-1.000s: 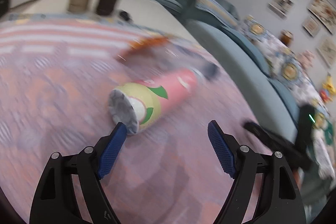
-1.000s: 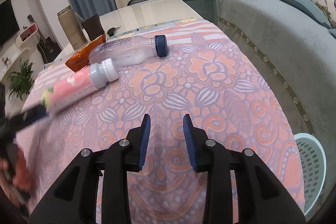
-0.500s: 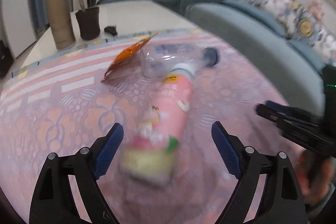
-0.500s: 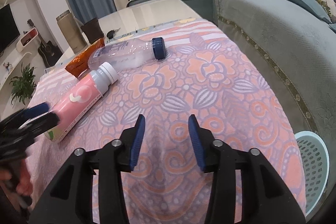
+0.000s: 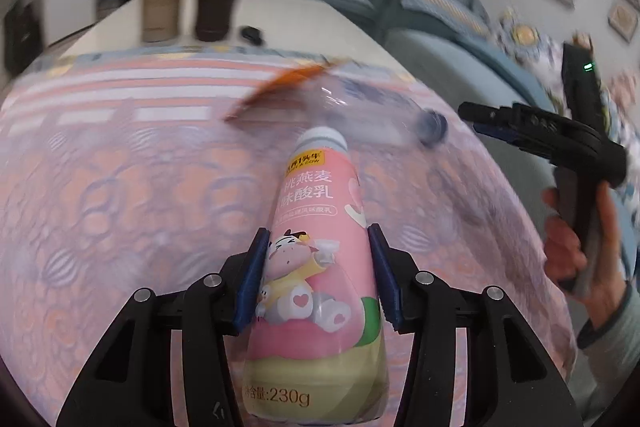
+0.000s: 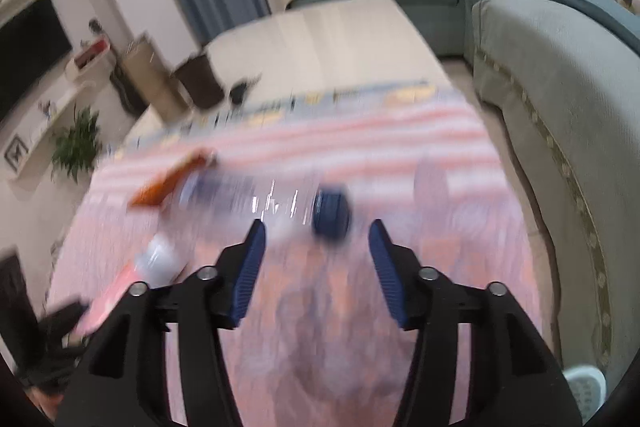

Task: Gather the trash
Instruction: 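Grasp the pink yogurt bottle with the left tool and lift it, then grasp the clear plastic bottle by its body with the right tool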

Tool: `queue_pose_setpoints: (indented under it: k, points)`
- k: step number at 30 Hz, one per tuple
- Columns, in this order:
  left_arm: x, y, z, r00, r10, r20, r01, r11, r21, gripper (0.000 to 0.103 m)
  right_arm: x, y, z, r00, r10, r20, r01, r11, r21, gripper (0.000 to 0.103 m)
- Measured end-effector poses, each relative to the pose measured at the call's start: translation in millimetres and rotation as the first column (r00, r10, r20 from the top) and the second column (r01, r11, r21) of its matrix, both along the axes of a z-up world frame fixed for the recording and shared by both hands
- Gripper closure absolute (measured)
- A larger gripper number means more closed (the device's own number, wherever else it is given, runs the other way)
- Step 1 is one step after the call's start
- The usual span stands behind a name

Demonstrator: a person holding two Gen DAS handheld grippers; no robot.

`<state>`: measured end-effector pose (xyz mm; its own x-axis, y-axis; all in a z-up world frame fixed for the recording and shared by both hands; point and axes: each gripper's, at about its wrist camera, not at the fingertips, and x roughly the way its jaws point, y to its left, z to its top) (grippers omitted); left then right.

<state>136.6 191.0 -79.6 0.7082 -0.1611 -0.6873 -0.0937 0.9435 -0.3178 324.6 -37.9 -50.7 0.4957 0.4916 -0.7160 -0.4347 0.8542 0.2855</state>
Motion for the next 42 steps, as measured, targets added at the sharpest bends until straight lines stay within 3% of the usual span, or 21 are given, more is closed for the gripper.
queue_pose_setpoints:
  k: [2,8,11,16,19,23,26,32,33,34,35,42]
  points:
    - [-9,13,-2,0.999,0.042,0.024,-0.041,0.999,-0.029,0.056,21,4,-4,1.000,-0.007,-0.023,0.007,0.999,0.038,0.041]
    - [-18,30,1,0.992,0.115,0.052,-0.112,0.992,-0.059,0.056,55,21,-33,0.980,0.111,-0.164,-0.095,0.990,0.103,0.041]
    - [-20,37,4,0.986,0.161,0.054,-0.158,0.986,-0.058,0.056,29,24,-34,0.966,0.201,-0.162,-0.183,0.976,0.118,0.041]
    - [-25,47,4,0.978,0.202,0.057,-0.197,0.977,-0.075,0.056,-56,47,-33,0.913,0.376,-0.160,-0.360,0.925,0.121,0.042]
    - [-26,48,3,0.976,0.209,0.058,-0.204,0.976,-0.074,0.056,-80,55,-20,0.949,0.305,-0.075,-0.305,0.952,0.019,0.041]
    - [-21,47,0,0.978,0.204,0.051,-0.200,0.977,-0.066,0.056,-67,55,-10,0.992,0.120,-0.041,-0.120,0.993,0.014,0.028]
    - [-20,44,0,0.979,0.200,0.050,-0.197,0.979,-0.050,0.056,-59,65,-11,1.000,0.025,-0.019,-0.025,0.999,-0.021,0.028]
    - [-20,46,0,0.978,0.201,0.050,-0.197,0.978,-0.063,0.056,-37,98,-28,0.999,-0.043,-0.024,0.041,0.997,-0.069,0.028]
    - [-20,46,-1,0.978,0.200,0.049,-0.197,0.978,-0.062,0.056,-34,104,-31,0.999,-0.044,-0.020,0.042,0.995,-0.091,0.028]
    - [-21,46,-1,0.978,0.200,0.050,-0.197,0.979,-0.060,0.056,-31,108,-34,0.999,-0.043,-0.020,0.041,0.993,-0.111,0.035]
    - [-20,46,-1,0.978,0.200,0.050,-0.197,0.979,-0.059,0.056,-30,112,-38,0.999,-0.042,-0.023,0.038,0.990,-0.138,0.049]
    - [-21,43,2,0.979,0.197,0.059,-0.194,0.980,-0.050,0.056,-59,85,-39,0.999,-0.039,-0.038,0.033,0.989,-0.144,0.050]
